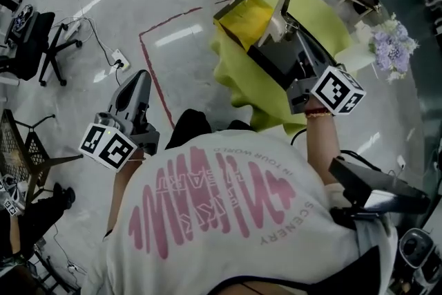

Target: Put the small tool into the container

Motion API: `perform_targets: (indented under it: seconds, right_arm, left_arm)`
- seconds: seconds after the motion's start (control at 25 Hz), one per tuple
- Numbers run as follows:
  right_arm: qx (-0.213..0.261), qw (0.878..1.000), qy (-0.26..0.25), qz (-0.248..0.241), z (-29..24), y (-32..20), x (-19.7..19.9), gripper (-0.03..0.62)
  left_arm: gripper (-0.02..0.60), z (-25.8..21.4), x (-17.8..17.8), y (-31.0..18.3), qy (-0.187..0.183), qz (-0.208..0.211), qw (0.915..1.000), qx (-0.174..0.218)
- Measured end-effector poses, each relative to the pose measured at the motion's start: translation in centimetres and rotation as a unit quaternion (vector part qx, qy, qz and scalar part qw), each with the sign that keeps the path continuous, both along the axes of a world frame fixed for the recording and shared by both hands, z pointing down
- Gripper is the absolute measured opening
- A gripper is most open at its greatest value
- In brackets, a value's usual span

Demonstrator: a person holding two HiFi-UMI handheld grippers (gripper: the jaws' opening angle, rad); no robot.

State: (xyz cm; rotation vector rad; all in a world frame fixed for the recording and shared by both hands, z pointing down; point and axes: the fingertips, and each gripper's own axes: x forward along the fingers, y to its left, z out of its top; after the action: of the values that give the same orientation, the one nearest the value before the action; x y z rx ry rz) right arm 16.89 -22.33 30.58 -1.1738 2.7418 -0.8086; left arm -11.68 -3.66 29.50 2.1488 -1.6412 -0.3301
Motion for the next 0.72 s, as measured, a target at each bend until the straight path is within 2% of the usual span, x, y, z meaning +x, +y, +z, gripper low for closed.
perform_targets:
  seconds: [0.2, 0.36, 0.44, 0.72]
  right_arm:
    - [-0.021, 1.000, 0.012, 0.018, 2.2, -1.4, -0.8, 0.006]
    - [-0.032, 0.998, 0.033, 0.031, 3.7, -2.5, -1.9, 0.006]
    - [-0.036, 0.998, 0.038, 0.039, 4.3, -3.4, -2.7, 0.006]
    - [-0.065, 0.994, 0.059, 0.072, 6.9, -6.6, -4.7, 0.007]
  left_arm:
    - [0.006, 1.9, -1.2, -1.5, 0.004, 0.010, 0.9997, -0.024]
    - [0.006, 2.4, -4.0, -4.2, 0.031, 0.008, 0.9994, -0.015]
    - [0.006, 2.4, -5.5, -6.2, 0.033, 0.014, 0.9993, -0.012]
    - [0.006, 3.1, -8.0, -13.7, 0.009, 0.076, 0.9965, -0.032]
